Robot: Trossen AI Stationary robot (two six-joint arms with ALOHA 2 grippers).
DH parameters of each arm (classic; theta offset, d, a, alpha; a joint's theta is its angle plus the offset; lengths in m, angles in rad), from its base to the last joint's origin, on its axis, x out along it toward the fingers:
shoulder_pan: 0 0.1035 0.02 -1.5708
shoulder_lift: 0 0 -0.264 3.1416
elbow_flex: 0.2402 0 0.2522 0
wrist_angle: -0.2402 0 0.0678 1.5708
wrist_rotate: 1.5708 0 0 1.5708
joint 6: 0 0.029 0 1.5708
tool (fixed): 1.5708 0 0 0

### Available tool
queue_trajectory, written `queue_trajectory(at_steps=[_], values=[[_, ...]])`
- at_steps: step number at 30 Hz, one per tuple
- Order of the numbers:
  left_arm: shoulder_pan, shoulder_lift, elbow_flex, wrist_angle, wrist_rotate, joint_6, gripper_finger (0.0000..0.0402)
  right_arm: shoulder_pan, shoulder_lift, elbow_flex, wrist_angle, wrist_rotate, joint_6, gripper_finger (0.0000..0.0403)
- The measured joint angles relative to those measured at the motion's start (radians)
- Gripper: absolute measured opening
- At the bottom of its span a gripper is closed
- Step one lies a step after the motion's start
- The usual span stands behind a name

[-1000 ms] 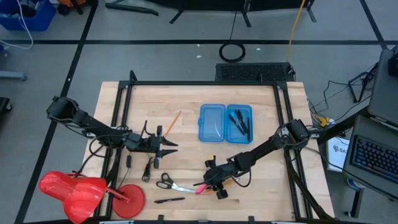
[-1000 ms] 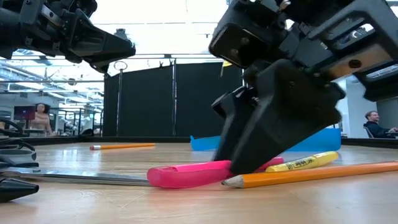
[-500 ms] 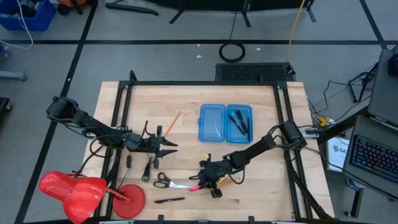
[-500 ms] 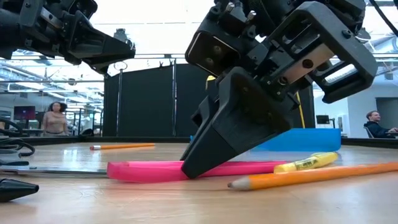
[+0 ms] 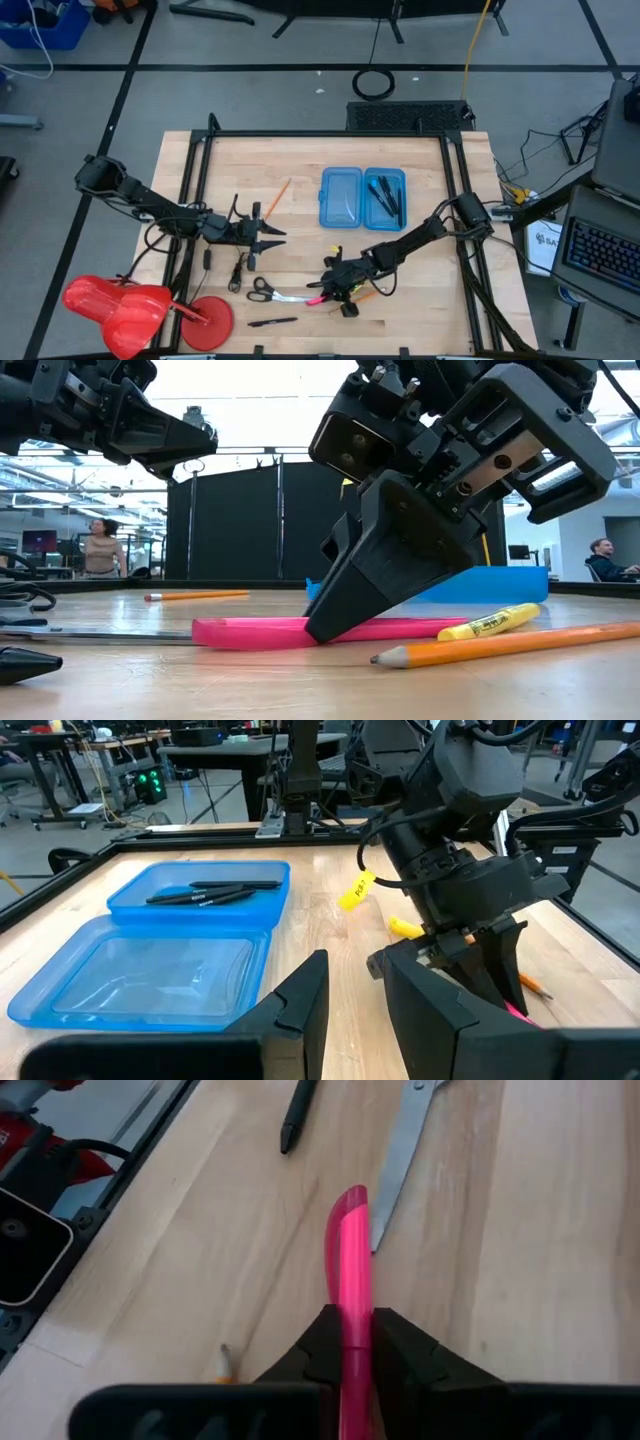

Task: Pick & place school supplies into a supply box
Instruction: Put the pink pen into the blue supply box

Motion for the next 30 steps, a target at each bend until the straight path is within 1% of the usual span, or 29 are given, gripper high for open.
queue_trajectory(at_steps=[4, 11, 16, 25, 30], values=[[0.0, 0.0, 0.0, 0.0, 0.0, 0.0, 0.0104, 0.0, -0.031, -0.001, -0.023, 0.037, -0.004, 0.0025], [0.0, 0.0, 0.0, 0.0, 0.0, -0.003, 0.0104, -0.002, -0.094, -0.003, -0.128, 0.161, -0.006, 0.0024], [0.0, 0.0, 0.0, 0.0, 0.0, -0.004, 0.0104, -0.005, -0.141, -0.002, -0.158, 0.189, -0.004, 0.0024], [0.0, 0.0, 0.0, 0.0, 0.0, -0.005, 0.0104, -0.037, -0.229, -0.002, -0.307, 0.338, 0.054, 0.0021], [0.0, 0.0, 0.0, 0.0, 0.0, -0.009, 0.0104, -0.055, -0.273, -0.001, -0.363, 0.377, 0.078, 0.0019]])
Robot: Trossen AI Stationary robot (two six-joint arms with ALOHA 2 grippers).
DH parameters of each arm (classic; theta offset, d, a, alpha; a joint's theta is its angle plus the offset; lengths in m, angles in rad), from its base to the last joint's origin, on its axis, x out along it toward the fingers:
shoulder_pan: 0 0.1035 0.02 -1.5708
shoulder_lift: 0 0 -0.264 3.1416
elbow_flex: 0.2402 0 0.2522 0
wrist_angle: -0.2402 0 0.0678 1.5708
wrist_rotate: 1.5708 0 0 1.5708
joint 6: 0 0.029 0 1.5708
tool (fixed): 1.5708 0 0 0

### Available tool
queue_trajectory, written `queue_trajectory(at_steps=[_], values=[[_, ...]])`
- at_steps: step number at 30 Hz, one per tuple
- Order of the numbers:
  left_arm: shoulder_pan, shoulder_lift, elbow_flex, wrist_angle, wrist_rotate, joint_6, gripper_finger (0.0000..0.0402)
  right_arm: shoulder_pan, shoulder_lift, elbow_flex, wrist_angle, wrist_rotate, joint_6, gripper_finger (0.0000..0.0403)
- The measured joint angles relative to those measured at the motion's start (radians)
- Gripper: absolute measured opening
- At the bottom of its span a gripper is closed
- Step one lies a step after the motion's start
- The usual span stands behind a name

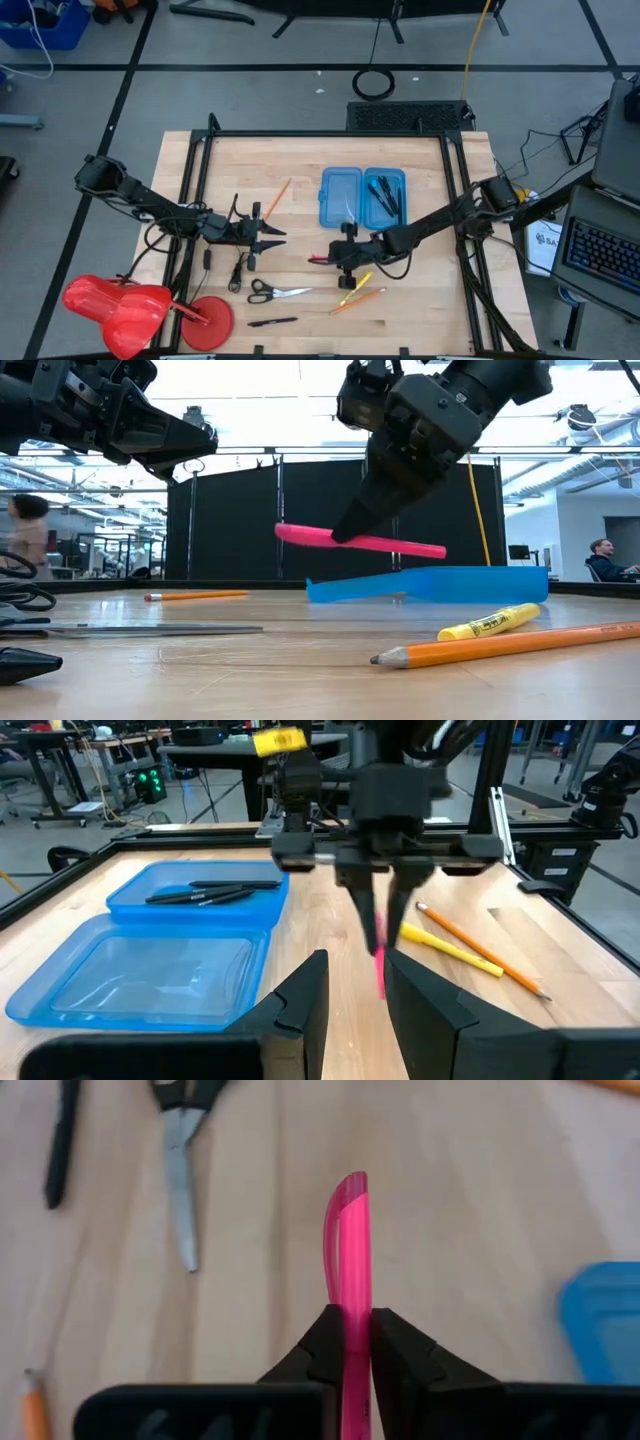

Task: Pick & place school supplies into a supply box
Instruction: Put the pink pen into the blue supply box

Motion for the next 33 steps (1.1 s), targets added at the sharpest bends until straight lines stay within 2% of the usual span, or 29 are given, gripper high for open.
queue_trajectory(at_steps=[13, 18, 22, 27, 33], values=[[0.0, 0.0, 0.0, -0.002, 0.0, -0.002, 0.0104, -0.083, -0.103, 0.0, -0.131, 0.149, 0.044, 0.0003], [0.0, 0.0, 0.0, -0.003, 0.0, -0.002, 0.0104, -0.146, -0.143, 0.001, -0.173, 0.14, 0.047, 0.0001], [0.0, 0.0, 0.0, -0.003, 0.0, -0.002, 0.0104, -0.19, -0.152, 0.001, -0.149, -0.024, 0.035, 0.0002], [0.0, 0.0, 0.0, -0.002, 0.0, 0.004, 0.0104, -0.196, -0.152, 0.001, -0.128, -0.064, 0.002, 0.0004], [0.0, 0.0, 0.0, -0.004, -0.018, 0.0, 0.0104, -0.18, -0.081, 0.002, 0.024, -0.276, -0.082, 0.0008]])
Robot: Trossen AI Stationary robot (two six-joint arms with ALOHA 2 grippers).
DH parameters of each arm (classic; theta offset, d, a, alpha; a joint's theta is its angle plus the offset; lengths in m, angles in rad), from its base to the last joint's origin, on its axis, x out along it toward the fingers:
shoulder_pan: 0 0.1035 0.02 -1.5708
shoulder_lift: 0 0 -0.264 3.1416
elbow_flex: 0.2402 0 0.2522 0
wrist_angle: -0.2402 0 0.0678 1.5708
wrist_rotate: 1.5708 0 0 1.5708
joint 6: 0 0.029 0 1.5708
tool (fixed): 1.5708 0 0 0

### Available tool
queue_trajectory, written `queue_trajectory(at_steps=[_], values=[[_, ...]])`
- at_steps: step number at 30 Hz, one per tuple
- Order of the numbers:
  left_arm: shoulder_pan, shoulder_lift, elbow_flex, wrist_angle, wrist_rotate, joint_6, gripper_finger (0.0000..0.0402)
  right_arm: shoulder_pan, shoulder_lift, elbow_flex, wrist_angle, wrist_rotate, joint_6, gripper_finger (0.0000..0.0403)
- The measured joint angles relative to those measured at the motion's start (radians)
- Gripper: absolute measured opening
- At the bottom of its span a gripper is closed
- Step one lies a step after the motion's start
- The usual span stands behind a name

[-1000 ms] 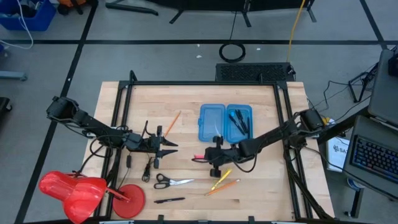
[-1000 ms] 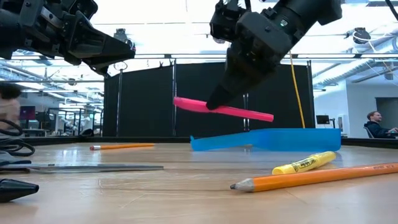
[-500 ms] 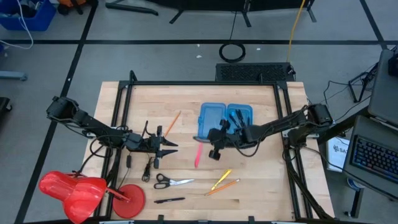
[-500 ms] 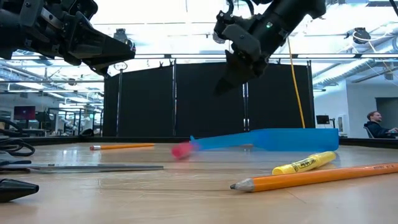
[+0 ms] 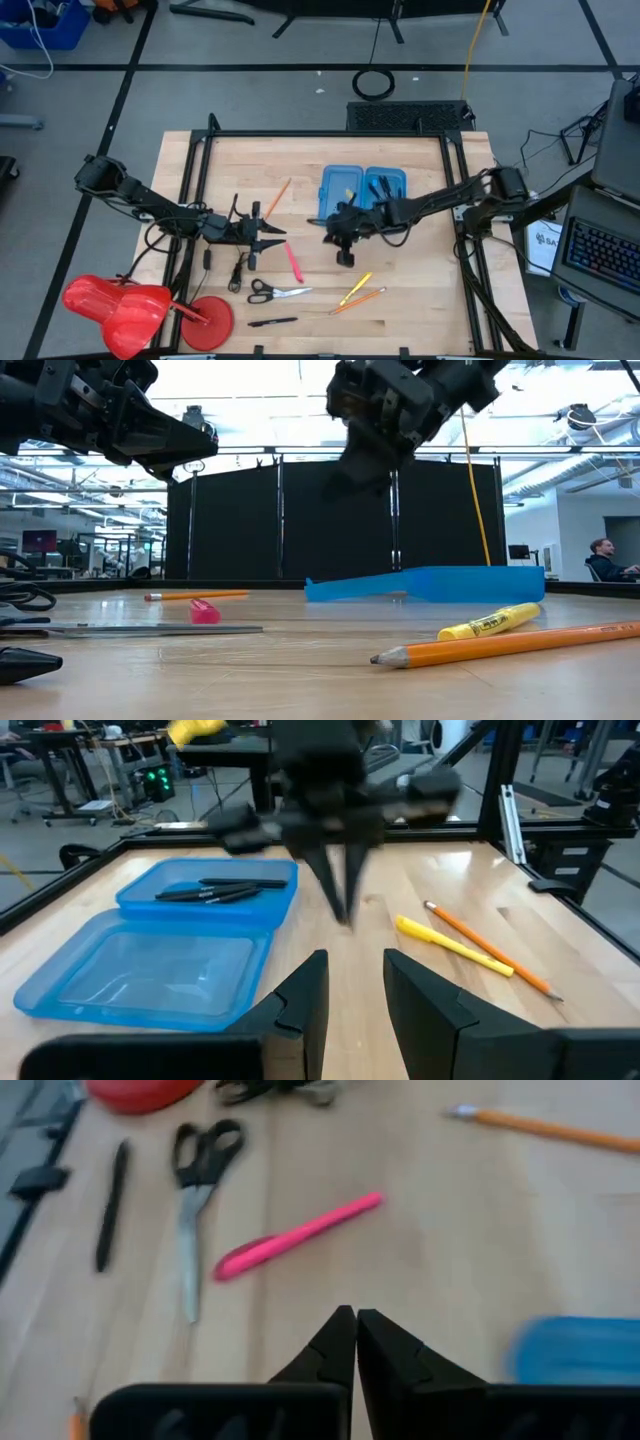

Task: Pick & place school supplies into a supply box
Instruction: Put the pink pen into the blue supply box

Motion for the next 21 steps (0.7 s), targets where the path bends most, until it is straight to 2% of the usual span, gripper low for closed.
queue_trajectory(at_steps=[6, 9, 12, 15, 18, 21], values=[[0.0, 0.0, 0.0, -0.002, 0.0, -0.019, 0.0104, 0.04, 0.146, 0.0, 0.226, -0.027, 0.036, 0.0046], [0.0, 0.0, 0.0, -0.002, 0.0, -0.022, 0.0104, 0.052, 0.207, 0.0, 0.363, 0.031, 0.078, 0.0077], [0.0, 0.0, 0.0, -0.004, 0.0, -0.022, 0.0104, 0.047, 0.214, 0.003, 0.386, 0.025, 0.138, 0.0101], [0.0, 0.0, 0.0, -0.009, 0.0, -0.022, 0.0104, 0.027, 0.216, 0.003, 0.429, -0.083, 0.161, 0.011], [0.0, 0.0, 0.0, -0.009, 0.0, -0.02, 0.0104, 0.025, 0.236, 0.002, 0.595, -0.233, 0.167, 0.0111], [0.0, 0.0, 0.0, -0.009, 0.0, -0.019, 0.0104, 0.047, 0.254, 0.0, 0.749, -0.259, 0.165, 0.011]])
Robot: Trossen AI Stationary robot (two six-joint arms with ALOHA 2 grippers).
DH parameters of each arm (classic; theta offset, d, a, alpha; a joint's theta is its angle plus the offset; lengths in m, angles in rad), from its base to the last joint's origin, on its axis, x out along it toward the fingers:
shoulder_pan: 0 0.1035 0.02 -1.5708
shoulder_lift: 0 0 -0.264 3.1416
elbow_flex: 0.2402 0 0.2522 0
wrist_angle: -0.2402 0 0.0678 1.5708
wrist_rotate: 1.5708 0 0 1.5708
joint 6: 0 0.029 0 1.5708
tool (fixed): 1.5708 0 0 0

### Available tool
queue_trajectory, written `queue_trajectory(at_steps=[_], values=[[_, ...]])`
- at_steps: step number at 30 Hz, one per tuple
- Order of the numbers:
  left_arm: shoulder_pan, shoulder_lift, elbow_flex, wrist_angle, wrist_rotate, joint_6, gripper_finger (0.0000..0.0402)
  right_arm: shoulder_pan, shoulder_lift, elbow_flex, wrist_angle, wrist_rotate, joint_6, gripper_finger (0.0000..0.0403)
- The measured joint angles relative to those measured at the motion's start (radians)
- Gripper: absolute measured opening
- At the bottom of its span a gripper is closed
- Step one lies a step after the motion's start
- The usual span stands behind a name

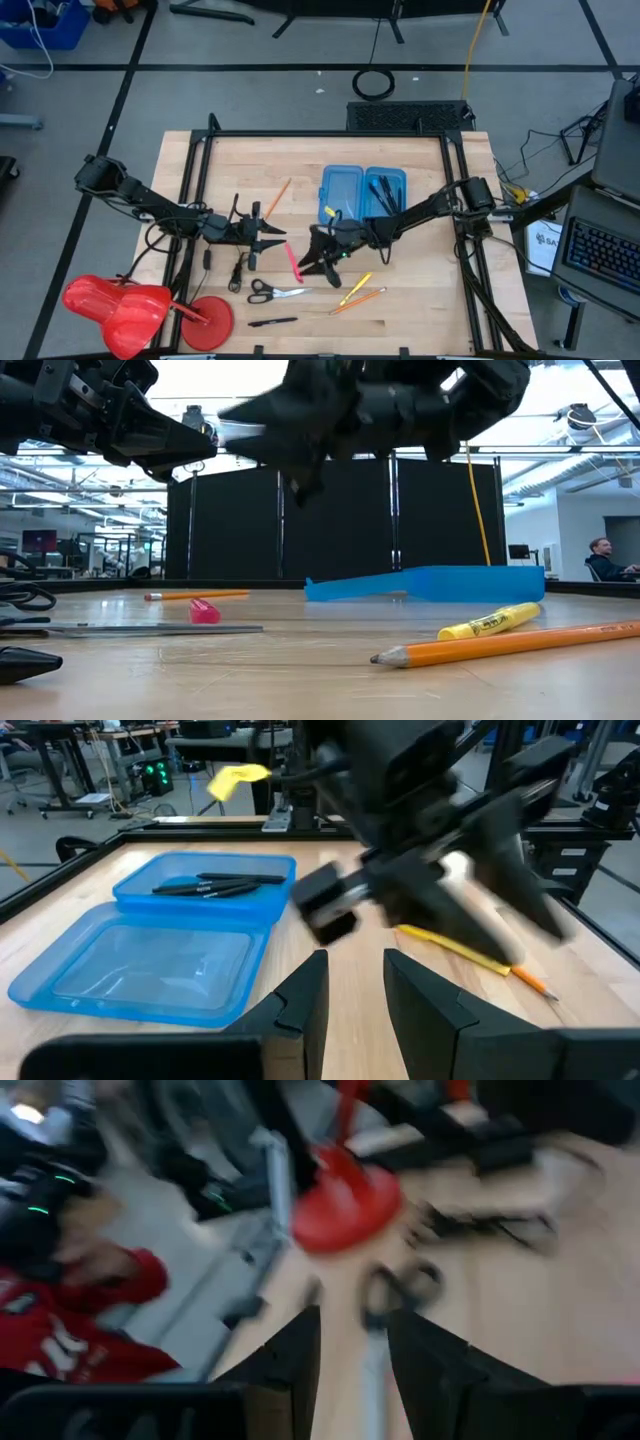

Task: Pick & place school supplies into a supply box
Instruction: Put the pink pen into the blue supply box

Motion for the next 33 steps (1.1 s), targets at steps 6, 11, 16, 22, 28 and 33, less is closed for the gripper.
queue_trajectory(at_steps=[6, 11, 16, 22, 28, 33], values=[[0.0, 0.0, 0.0, -0.003, 0.0, -0.017, 0.0104, 0.015, 0.012, 0.013, 0.005, 0.17, 0.08, 0.0107], [0.0, 0.0, 0.0, -0.002, 0.001, -0.03, 0.0104, 0.048, 0.016, 0.132, -0.404, 0.443, 0.085, 0.0134], [-0.001, 0.0, 0.0, -0.003, 0.0, -0.062, 0.0104, 0.083, 0.04, 0.26, -0.6, 0.605, 0.121, 0.018], [-0.008, 0.0, 0.0, -0.008, 0.001, -0.067, 0.0104, 0.106, 0.1, 0.314, -0.639, 0.596, 0.199, 0.0211], [-0.008, 0.0, 0.0, -0.014, 0.001, -0.063, 0.0104, 0.086, 0.194, 0.383, -0.657, 0.598, 0.236, 0.0214], [-0.008, 0.0, 0.0, -0.014, 0.002, -0.043, 0.0104, 0.076, 0.225, 0.431, -0.722, 0.598, 0.243, 0.0214]])
